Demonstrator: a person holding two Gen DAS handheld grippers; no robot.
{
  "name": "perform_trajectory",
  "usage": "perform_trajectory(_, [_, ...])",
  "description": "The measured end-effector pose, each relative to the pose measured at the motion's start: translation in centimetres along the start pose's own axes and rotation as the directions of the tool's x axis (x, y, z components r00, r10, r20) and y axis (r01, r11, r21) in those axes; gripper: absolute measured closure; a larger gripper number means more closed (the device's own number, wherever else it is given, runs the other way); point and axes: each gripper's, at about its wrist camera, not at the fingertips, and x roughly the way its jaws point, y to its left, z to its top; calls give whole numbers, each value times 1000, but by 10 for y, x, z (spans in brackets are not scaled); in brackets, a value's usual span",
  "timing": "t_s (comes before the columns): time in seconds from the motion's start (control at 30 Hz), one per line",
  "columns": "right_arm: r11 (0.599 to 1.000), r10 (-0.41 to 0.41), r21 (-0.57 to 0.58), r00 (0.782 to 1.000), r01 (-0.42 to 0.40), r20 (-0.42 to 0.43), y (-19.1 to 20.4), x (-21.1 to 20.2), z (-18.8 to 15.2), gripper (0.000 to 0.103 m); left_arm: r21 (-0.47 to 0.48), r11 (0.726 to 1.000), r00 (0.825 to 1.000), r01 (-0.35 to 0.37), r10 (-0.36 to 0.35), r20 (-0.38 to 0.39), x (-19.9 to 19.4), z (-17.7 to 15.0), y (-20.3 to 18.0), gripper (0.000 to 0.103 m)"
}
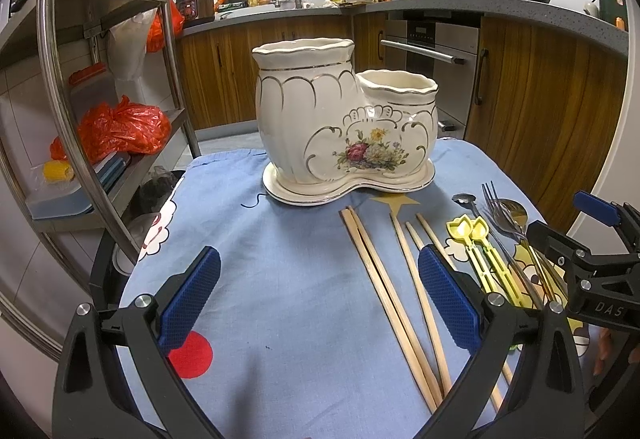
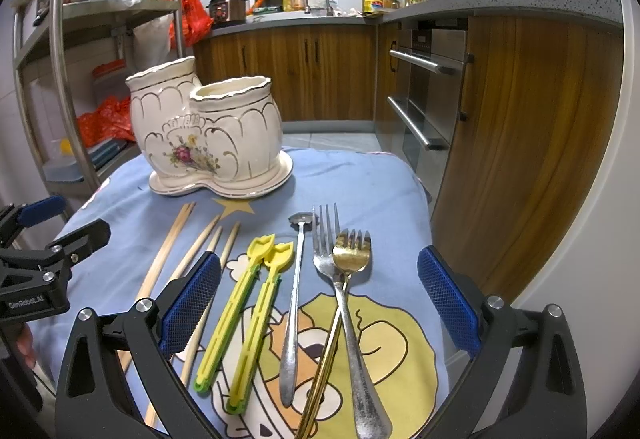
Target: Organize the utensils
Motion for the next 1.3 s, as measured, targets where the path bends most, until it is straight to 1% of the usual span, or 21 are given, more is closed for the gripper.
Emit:
perform_trajectory(0.23, [1000,-3,4,1000,3,0,-3,0,-3,5,3,1000,1000,2,-2,-9,3,0,-3,5])
perform_trajectory(0.33, [1000,-3,3,1000,3,0,-3,0,-3,5,-1,1000,1000,14,-14,-15,6,-1,-2,5])
perform_trajectory(0.4, [1000,-1,2,1000,1,-4,-3,1,-3,5,-12,999,999,32,-32,-28,8,-2,-1,5])
perform_trajectory(0.53, [1000,0,0,1000,0,-10,-5,1,-3,5,-3,999,997,41,-41,-58,14,-4,0,5])
perform_trajectory(0.63, [1000,-10,2,1000,10,-9,-5,1,-3,5,23,999,997,36,-35,-71,17,-5,-4,5])
perform_trajectory(0.73, [1000,-18,10,1000,18,-11,-9,0,0,5,52,999,997,3,1,-72,18,-5,-7,5])
perform_trajectory(0.83, [999,-4,39,1000,5,-7,-19,-4,7,5,52,999,992,4,3,-125,26,-6,-6,5])
perform_trajectory(0.87, [999,-2,47,1000,2,-4,-24,-6,10,5,56,998,987,-1,10,-159,30,-7,-5,5])
perform_trajectory(0.97, [999,-34,37,999,34,-9,-33,-7,17,5,64,998,979,-29,41,-200,38,-10,-1,6])
perform_trajectory(1.0, [999,-45,28,999,46,-15,-37,-7,19,5,54,998,978,-19,30,-204,39,-10,0,6])
perform_trajectory(1.03, [998,-53,17,998,53,-23,-40,-6,20,5,32,999,978,13,-6,-210,40,-9,3,6])
perform_trajectory(1.07, [998,-53,12,998,54,-37,-43,-5,21,5,16,999,976,31,-26,-216,40,-9,4,6])
perform_trajectory(1.2, [998,-36,52,996,40,-77,-60,0,22,6,-22,999,967,48,-52,-249,46,-11,5,6])
perform_trajectory(1.3, [998,-10,68,995,16,-96,-65,2,22,10,-25,997,965,66,-70,-251,47,-11,4,6])
